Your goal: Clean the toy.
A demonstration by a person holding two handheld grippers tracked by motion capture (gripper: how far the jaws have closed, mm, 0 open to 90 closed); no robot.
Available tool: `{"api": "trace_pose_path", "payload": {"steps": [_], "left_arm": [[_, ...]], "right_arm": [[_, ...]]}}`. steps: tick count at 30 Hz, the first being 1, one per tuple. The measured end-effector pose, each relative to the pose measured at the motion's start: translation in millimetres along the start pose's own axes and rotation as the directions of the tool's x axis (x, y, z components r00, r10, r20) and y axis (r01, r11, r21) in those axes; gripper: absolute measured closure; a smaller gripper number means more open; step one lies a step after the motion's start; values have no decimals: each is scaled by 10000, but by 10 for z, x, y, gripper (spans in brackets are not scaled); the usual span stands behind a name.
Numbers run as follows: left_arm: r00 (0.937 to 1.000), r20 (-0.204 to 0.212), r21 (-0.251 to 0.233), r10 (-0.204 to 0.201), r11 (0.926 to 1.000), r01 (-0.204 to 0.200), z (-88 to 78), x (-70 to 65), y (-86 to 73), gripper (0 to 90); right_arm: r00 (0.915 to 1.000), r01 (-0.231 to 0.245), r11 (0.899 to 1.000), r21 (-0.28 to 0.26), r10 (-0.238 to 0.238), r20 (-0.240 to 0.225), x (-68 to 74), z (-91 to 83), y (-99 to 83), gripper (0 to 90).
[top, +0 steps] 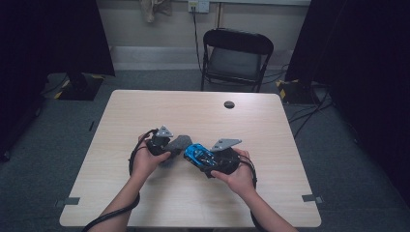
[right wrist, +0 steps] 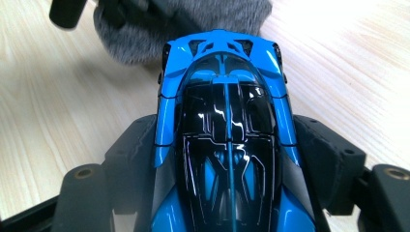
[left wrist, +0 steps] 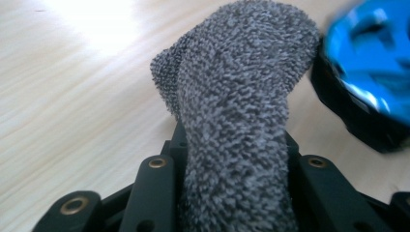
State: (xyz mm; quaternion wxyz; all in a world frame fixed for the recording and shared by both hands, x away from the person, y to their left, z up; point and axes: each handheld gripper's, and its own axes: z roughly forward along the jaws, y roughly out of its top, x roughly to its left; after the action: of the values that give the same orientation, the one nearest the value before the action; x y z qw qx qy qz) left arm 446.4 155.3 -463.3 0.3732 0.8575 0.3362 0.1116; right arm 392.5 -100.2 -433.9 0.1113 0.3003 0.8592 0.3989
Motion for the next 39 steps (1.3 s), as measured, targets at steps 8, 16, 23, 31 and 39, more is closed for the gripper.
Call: {"api": "trace_pose_path", "payload": {"steps": [8,16,23,31,39], "left_arm": [[9961,465,-75,746,9972,-743,-13,-150,-10,665],[9934,917,-88,691,9976,-686,-56,-208,-118,670],[9980,573,-109,259,9996,-253,-167,-80,-189,670],[9986,-17,-129,523,9985,-523,-132,126,-8,669],[9887,709,-130,1318,9913,-1312,69,-28,89,676]], "right_arm": [[9992,-326,9994,109,323,231,-74,62,-32,279],[9964,-614,9980,169,602,601,-169,92,-27,279],[9962,-702,9974,162,692,537,-185,76,-24,279],[9999,-135,9999,28,136,-45,-14,30,11,279],[9998,-140,9998,-130,139,-139,-2,19,47,279]]}}
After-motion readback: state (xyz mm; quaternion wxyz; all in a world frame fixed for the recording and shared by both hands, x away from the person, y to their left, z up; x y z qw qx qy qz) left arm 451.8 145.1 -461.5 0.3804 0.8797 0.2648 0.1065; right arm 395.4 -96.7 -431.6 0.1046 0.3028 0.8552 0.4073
